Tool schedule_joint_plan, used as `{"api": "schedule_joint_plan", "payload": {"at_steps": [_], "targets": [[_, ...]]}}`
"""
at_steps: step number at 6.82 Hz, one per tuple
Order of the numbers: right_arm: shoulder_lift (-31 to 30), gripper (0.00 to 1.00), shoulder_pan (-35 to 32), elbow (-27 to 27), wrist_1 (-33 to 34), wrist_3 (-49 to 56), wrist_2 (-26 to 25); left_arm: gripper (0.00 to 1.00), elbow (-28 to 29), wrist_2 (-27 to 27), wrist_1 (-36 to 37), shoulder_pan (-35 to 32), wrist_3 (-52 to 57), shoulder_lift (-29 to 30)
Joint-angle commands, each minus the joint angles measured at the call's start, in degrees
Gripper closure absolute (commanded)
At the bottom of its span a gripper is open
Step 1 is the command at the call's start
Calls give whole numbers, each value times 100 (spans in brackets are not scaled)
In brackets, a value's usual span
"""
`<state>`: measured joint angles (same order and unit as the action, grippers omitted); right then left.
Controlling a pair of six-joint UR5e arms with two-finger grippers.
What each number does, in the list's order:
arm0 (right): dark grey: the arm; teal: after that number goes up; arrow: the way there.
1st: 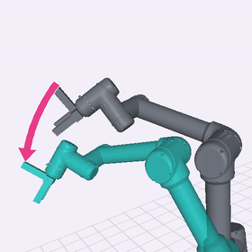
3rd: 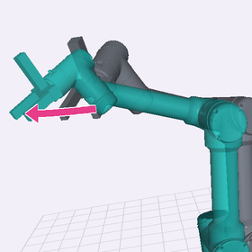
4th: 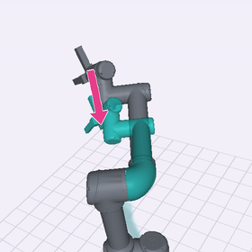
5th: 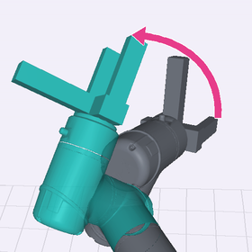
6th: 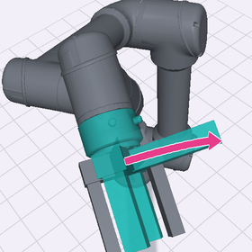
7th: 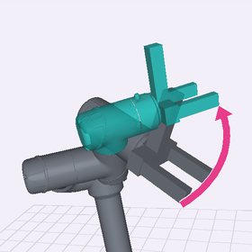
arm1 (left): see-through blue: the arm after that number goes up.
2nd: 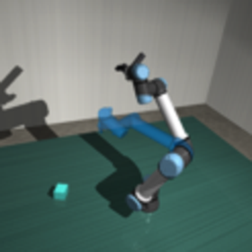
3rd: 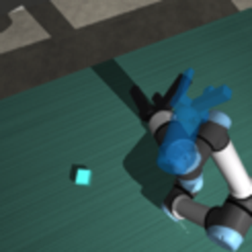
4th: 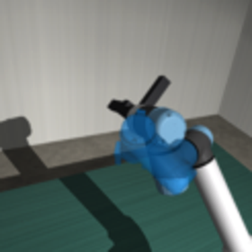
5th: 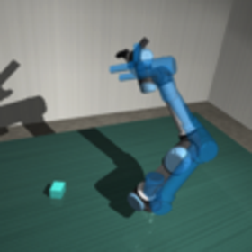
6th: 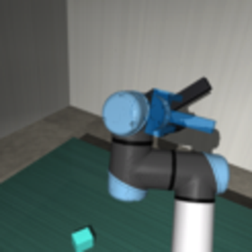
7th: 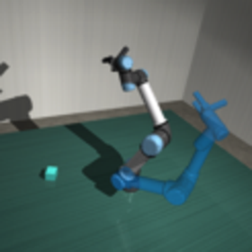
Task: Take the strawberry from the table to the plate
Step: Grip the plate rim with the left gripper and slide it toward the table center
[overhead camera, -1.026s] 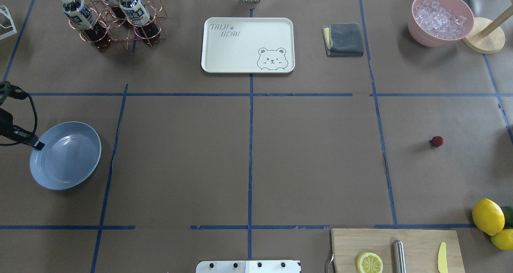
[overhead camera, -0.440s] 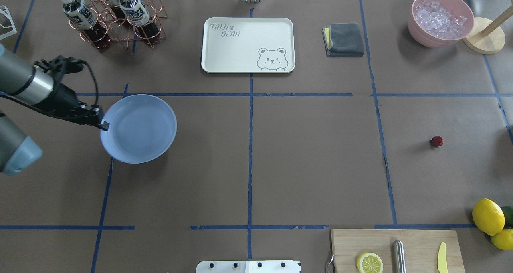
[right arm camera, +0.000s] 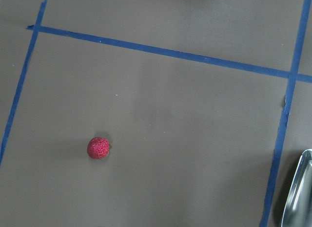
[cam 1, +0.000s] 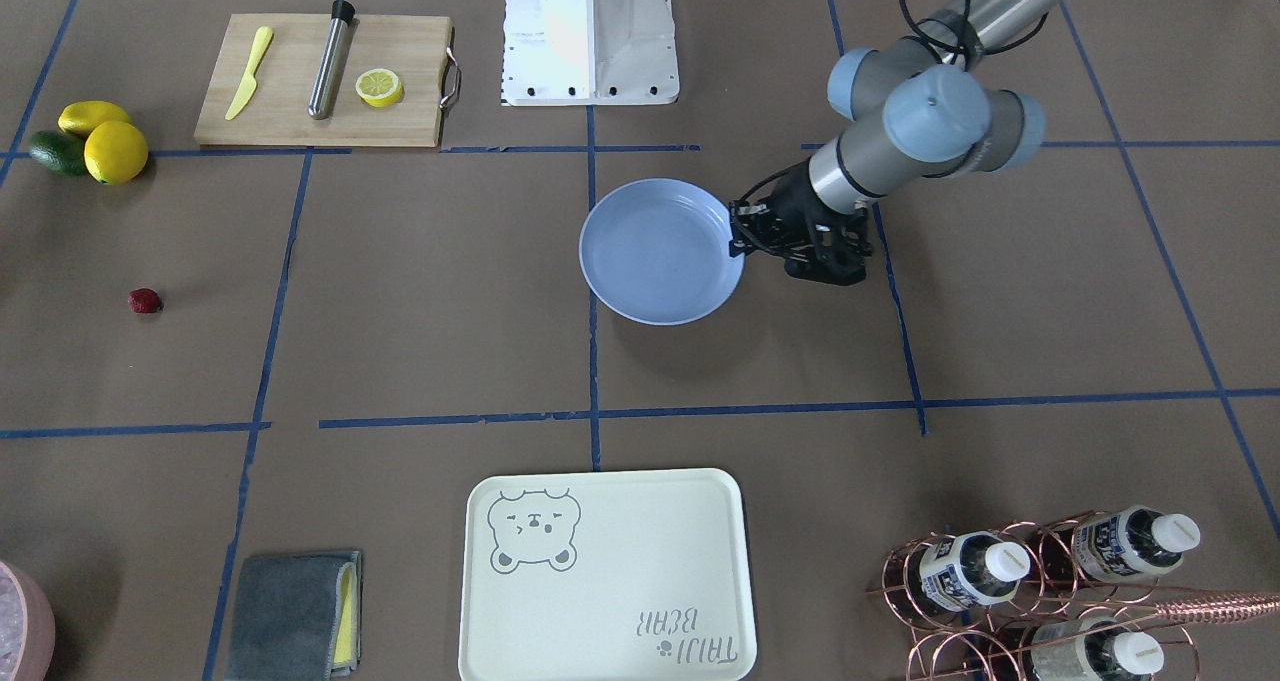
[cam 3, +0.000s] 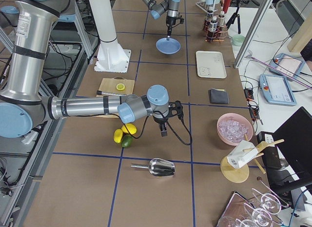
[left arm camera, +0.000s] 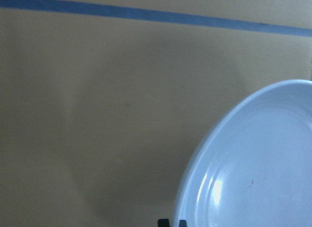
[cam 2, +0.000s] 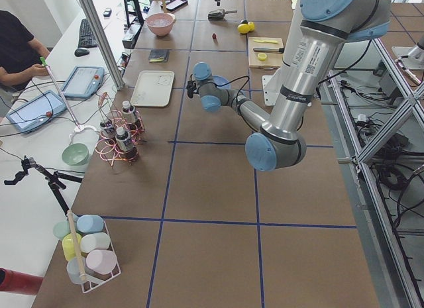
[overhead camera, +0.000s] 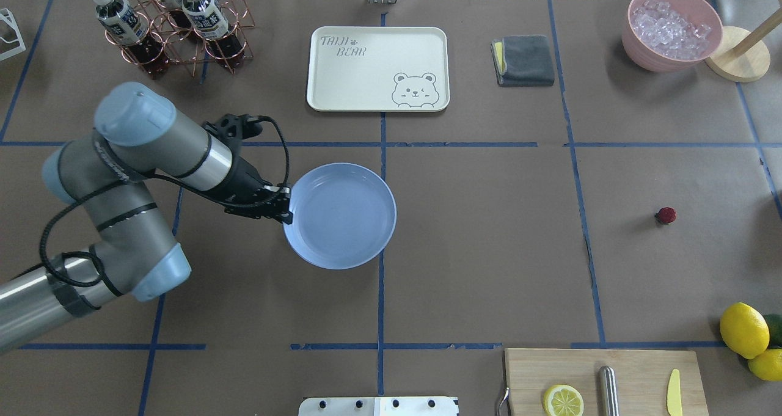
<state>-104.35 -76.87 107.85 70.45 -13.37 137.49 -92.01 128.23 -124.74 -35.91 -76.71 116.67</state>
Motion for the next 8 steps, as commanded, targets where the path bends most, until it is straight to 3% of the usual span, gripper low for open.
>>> {"api": "schedule_joint_plan", "payload": {"at_steps": [1,5,7,8], "targets": [[2,0,23,-1,3,1,-29,100,366,-831,37,487,-222,460],[-16,0,31,8,-14,-280,32,100,465,-861,28,612,-222,471],[-16,0,162,8,-14,-359,85,23,447,-861,-111,612,-205,471],[-16,0,372,-1,-267,-821,42,20,412,-861,-217,603,-222,462]]}}
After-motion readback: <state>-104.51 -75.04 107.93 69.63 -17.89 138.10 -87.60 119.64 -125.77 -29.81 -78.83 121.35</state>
